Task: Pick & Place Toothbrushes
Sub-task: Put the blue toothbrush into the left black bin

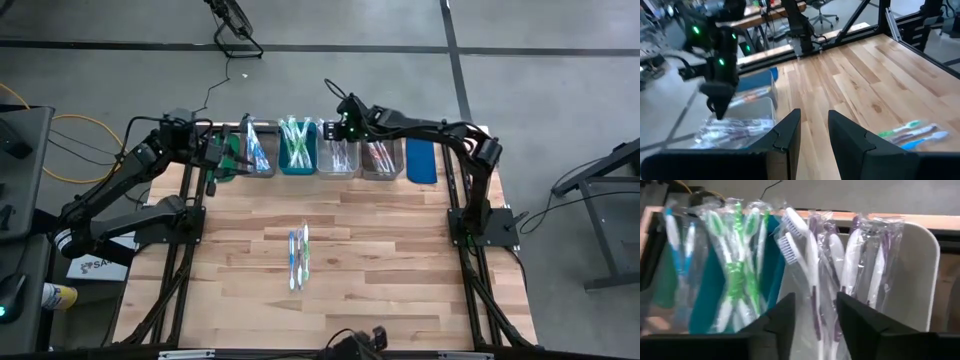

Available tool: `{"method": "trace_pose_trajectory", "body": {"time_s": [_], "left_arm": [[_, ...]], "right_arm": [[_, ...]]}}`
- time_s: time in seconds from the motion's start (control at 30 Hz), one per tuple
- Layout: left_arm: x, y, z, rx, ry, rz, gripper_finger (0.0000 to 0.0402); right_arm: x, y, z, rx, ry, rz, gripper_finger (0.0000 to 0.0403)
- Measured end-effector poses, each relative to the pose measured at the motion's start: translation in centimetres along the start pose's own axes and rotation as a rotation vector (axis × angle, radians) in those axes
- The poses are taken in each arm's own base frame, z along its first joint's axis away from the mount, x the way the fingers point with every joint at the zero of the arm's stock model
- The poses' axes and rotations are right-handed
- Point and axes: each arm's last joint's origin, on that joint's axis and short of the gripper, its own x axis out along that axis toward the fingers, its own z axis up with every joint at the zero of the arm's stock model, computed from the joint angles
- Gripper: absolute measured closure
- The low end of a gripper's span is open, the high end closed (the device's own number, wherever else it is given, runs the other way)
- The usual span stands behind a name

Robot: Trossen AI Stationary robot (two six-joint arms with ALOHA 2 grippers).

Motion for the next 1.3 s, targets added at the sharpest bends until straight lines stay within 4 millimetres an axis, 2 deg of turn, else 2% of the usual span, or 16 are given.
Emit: {"method": "trace_pose_trajectory", "body": {"time_s": [0.17,0.33,0.43,0.63,0.83,1.07,1.3], "left_arm": [[0.0,-0.3,-0.4,-0.044,0.035,-0.023,0.0307],[0.0,-0.5,-0.7,-0.074,0.060,-0.040,0.0307],[0.0,-0.6,-0.8,-0.082,0.067,-0.044,0.0307],[0.0,-0.6,-0.9,-0.085,0.072,-0.044,0.0307],[0.0,-0.6,-0.9,-0.086,0.072,-0.044,0.0307],[0.3,-0.4,-1.1,-0.100,0.083,-0.053,0.0306],[1.4,0.3,-2.1,-0.169,0.137,-0.090,0.0306]], "right_arm": [[-1.7,0.8,0.0,0.026,0.020,0.061,0.0224],[-4.1,2.1,-1.6,-0.008,0.087,0.078,0.0216],[-5.3,3.1,-3.6,-0.026,0.144,0.062,0.0221],[-6.6,5.7,-9.0,-0.062,0.257,0.061,0.0226],[-8.2,7.6,-13.7,-0.072,0.259,0.028,0.0227],[-10.0,7.0,-17.8,-0.107,0.377,-0.121,0.0227],[-10.7,5.7,-19.4,-0.198,0.418,-0.258,0.0227]]}}
